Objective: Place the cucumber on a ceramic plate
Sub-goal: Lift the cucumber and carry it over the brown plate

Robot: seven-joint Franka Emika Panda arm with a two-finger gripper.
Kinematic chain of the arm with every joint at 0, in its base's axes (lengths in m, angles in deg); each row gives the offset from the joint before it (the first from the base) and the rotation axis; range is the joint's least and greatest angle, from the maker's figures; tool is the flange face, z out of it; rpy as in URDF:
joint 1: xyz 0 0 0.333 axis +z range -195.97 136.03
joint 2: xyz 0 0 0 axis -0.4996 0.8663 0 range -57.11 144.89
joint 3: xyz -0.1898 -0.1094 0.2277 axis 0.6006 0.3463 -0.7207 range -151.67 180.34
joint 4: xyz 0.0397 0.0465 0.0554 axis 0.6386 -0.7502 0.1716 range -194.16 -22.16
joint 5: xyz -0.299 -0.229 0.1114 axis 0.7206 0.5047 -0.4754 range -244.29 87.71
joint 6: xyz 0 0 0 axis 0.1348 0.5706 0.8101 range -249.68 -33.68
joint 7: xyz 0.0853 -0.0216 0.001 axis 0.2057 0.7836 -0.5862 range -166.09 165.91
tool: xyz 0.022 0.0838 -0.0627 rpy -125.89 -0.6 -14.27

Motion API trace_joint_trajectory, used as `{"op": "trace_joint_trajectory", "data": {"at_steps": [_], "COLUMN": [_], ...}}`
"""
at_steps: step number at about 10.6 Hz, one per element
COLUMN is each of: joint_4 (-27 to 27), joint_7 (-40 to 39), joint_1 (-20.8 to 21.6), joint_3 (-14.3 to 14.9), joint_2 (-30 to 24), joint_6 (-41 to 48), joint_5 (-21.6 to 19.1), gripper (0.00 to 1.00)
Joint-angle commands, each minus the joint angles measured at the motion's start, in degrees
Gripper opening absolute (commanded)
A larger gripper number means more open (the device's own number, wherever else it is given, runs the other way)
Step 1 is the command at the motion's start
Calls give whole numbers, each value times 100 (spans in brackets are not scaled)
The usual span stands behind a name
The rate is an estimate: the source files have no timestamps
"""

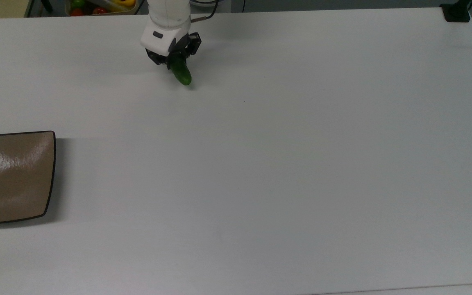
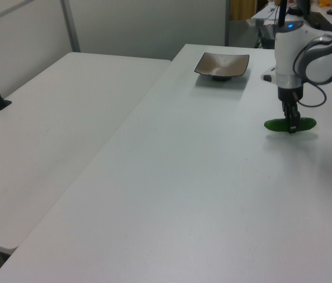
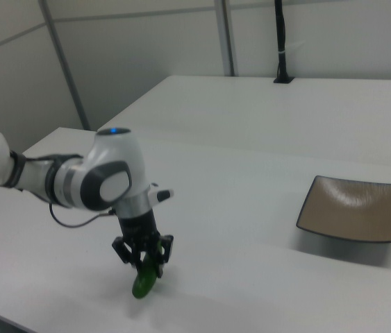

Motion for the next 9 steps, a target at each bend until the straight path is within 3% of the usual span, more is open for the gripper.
{"op": "trace_joint_trajectory", "data": {"at_steps": [1,6,9], "joint_4": [1076,2967,3303], "joint_7": [53,-17,-26], "joint_1": [-5,-93,-155], "joint_3": [16,174,280], "joint_2": [-242,-154,-84], "joint_6": [1609,3273,3399], "joint_5": [-118,-707,-742], "gripper": [4,5,5]}}
